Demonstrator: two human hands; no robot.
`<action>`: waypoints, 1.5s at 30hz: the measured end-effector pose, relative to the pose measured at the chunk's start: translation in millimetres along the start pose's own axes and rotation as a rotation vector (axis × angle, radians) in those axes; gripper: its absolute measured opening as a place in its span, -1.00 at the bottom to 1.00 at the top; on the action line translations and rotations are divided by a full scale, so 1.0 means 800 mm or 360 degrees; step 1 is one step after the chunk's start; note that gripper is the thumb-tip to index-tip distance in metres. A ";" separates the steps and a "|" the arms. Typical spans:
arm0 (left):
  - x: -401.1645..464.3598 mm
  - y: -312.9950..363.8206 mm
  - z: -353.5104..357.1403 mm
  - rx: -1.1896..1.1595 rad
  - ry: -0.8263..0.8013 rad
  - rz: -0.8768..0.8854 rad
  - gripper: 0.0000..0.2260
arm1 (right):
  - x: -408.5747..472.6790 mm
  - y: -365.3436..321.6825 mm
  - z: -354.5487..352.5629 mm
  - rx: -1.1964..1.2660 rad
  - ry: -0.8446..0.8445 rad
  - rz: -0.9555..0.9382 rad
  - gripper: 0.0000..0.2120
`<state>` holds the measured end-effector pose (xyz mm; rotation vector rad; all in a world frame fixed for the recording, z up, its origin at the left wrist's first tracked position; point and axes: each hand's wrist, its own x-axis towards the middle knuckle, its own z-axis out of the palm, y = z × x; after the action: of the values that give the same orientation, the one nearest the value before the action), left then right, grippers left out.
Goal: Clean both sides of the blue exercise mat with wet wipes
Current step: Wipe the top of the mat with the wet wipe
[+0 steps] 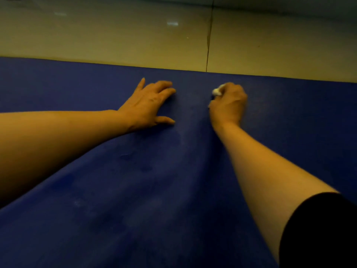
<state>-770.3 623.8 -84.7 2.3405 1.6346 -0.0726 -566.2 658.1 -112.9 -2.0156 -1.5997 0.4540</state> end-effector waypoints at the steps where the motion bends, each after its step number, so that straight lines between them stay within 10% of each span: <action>1: 0.009 -0.003 -0.002 -0.0014 -0.0068 -0.0037 -0.10 | -0.010 -0.014 0.008 -0.0018 -0.0078 -0.0131 -0.85; 6: 0.035 -0.011 -0.010 -0.0108 -0.0389 -0.0125 0.09 | 0.014 -0.014 0.011 0.0053 -0.0303 -0.0379 -0.88; 11: 0.036 -0.014 -0.006 -0.0090 -0.0395 -0.0105 0.08 | 0.060 0.009 -0.011 -0.0069 0.0032 0.0082 -0.85; 17: 0.037 -0.017 -0.004 -0.0102 -0.0354 -0.0081 0.09 | 0.017 -0.074 0.044 -0.0040 -0.0328 -0.0431 -0.83; 25: 0.014 -0.048 -0.011 -0.0143 -0.0330 0.0022 0.10 | 0.080 -0.019 0.020 -0.0053 0.0036 0.0082 -0.87; 34: 0.016 -0.043 -0.007 -0.0179 -0.0270 0.0060 0.08 | 0.034 -0.129 0.085 0.0020 -0.0322 -0.0419 -0.83; 45: -0.035 -0.072 -0.005 0.0052 -0.0446 -0.0139 0.12 | 0.016 -0.118 0.070 -0.0053 -0.0194 -0.0271 -0.86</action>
<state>-834.4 617.4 -87.0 2.1643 1.6037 -0.4280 -669.3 697.0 -101.7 -1.8870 -1.8460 0.4965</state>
